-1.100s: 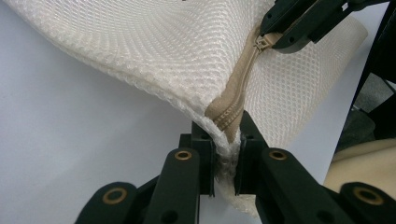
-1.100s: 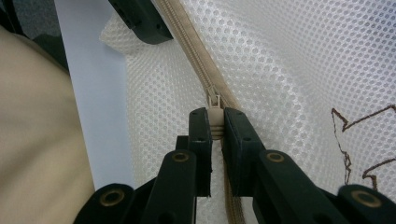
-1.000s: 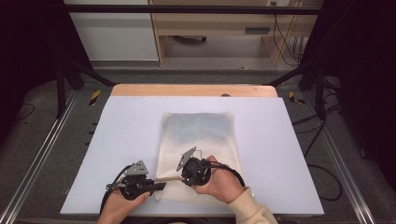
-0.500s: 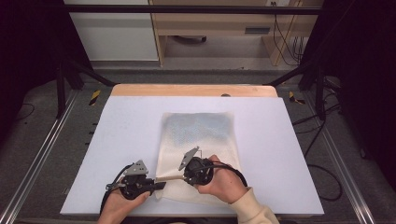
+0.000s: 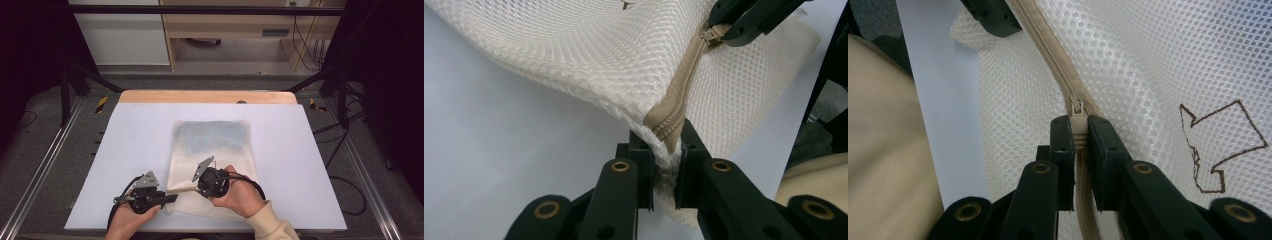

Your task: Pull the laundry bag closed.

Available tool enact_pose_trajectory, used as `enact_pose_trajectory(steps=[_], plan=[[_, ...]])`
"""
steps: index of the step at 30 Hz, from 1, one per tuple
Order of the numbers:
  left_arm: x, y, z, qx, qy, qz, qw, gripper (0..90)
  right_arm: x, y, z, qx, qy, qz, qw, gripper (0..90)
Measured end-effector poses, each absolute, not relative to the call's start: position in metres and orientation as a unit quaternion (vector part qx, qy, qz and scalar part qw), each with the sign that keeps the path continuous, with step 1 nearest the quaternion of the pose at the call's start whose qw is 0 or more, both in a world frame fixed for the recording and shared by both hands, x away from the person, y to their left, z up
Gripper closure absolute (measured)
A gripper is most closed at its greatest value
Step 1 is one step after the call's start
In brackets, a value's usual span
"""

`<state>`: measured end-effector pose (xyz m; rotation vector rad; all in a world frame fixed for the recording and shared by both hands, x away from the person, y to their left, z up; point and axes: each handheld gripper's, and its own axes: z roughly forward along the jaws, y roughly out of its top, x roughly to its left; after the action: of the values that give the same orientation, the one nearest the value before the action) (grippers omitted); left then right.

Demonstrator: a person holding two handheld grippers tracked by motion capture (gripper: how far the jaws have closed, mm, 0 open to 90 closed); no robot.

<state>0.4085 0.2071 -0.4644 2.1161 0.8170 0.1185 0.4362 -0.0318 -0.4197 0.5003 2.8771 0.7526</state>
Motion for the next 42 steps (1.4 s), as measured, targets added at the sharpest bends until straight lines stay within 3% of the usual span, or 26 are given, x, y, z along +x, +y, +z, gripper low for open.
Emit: enact_pose_trajectory(steps=[42], plan=[[0.406, 0.198, -0.466, 0.853, 0.312, 0.054, 0.415, 81.4, 0.435, -0.044, -0.42, 0.174, 0.952, 0.242, 0.066, 82.1]])
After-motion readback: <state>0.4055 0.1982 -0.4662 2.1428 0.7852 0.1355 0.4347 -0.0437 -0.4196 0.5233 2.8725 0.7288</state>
